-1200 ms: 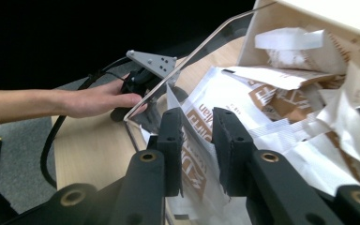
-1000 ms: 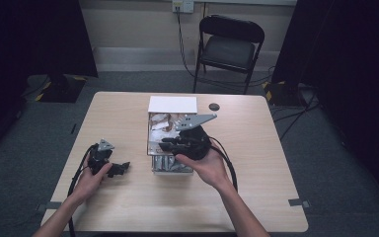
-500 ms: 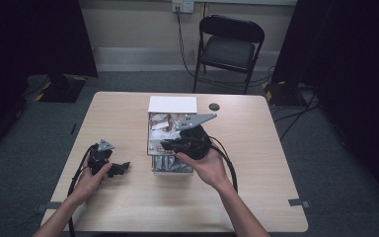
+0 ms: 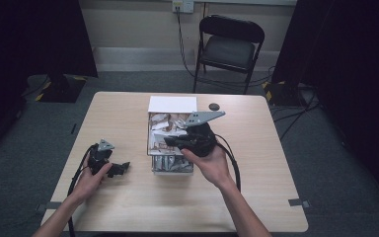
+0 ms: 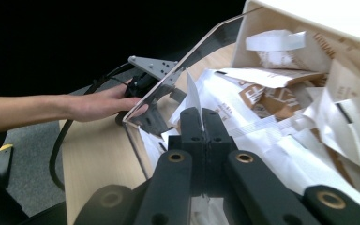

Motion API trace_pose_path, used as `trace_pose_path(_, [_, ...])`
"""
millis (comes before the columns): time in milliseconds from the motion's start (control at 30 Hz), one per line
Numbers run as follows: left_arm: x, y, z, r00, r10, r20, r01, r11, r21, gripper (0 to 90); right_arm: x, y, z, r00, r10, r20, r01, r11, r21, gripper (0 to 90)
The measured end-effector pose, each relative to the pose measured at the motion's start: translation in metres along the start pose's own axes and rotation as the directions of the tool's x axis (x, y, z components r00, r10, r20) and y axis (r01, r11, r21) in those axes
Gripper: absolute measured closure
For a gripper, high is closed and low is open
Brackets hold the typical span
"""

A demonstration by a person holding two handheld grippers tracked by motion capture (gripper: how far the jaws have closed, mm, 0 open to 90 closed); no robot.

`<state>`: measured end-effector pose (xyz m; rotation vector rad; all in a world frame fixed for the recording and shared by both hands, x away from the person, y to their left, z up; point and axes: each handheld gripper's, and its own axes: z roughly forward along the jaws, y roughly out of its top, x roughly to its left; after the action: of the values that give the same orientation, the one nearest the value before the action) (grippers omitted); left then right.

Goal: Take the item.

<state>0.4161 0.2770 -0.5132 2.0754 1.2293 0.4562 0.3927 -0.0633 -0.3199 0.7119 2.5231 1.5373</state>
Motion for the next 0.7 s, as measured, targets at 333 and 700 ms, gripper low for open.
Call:
trace_pose_path(333, [-0.001, 0.0, 0.0, 1.0, -0.008, -0.005, 0.008, 1.0, 0.0, 0.0, -0.002, 0.0, -0.005, 0.9998, 0.016, 0.012, -0.016, 1.0, -0.023, 90.0])
trace_pose_path(700, [-0.001, 0.0, 0.0, 1.0, -0.004, -0.007, 0.004, 1.0, 0.0, 0.0, -0.004, 0.001, -0.013, 0.9995, 0.027, 0.018, -0.026, 0.998, -0.049, 90.0])
